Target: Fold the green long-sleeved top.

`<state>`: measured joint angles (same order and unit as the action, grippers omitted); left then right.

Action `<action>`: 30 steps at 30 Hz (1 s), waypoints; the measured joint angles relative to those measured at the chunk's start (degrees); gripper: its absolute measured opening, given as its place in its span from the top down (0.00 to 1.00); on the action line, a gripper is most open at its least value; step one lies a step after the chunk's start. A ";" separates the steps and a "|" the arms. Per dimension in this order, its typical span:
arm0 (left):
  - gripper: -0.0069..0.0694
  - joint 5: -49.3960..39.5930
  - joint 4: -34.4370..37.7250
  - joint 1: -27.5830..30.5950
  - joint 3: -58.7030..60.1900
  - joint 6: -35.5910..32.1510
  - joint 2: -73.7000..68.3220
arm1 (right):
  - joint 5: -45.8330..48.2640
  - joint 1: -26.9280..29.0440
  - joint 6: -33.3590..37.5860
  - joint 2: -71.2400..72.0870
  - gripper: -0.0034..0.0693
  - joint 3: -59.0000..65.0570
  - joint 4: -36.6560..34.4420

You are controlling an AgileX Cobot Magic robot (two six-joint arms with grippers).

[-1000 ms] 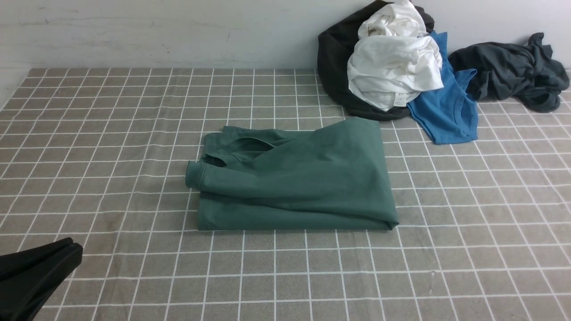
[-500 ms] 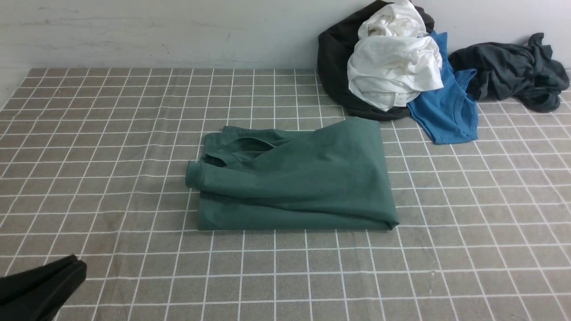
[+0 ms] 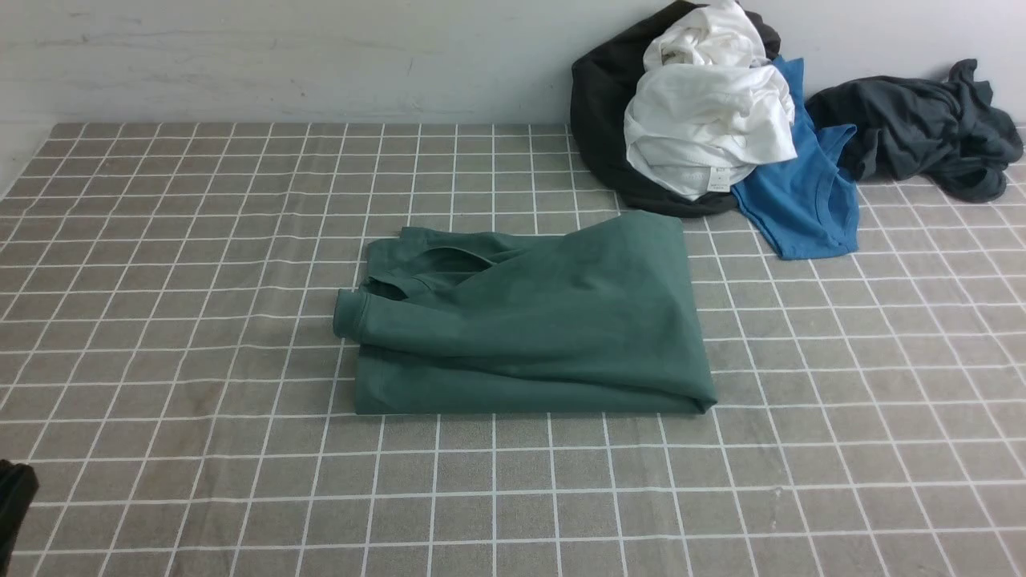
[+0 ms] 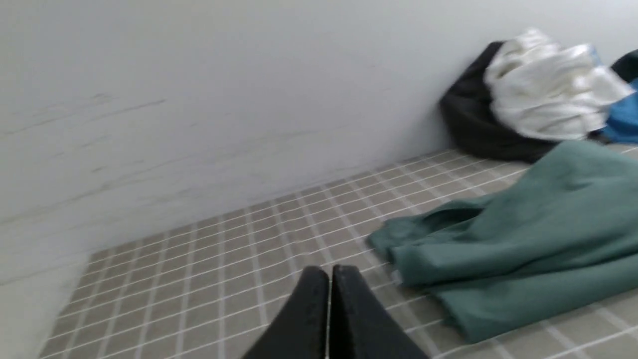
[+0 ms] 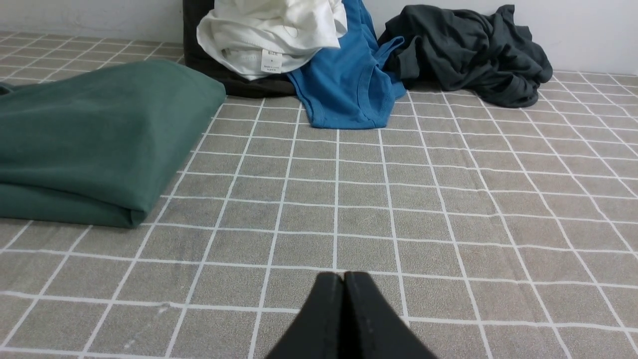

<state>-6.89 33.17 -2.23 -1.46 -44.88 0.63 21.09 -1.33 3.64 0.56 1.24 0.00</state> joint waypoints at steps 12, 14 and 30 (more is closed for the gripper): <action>0.92 -8.40 -34.25 0.86 2.98 44.88 0.00 | 0.00 0.00 -0.05 0.00 0.97 0.00 0.00; 0.92 -11.66 -34.25 0.86 2.98 44.88 0.00 | 0.00 0.00 -0.05 0.00 0.97 0.00 0.00; 0.92 -14.10 -32.67 0.86 3.04 43.72 0.00 | 0.00 0.00 -0.05 0.00 0.97 0.00 0.00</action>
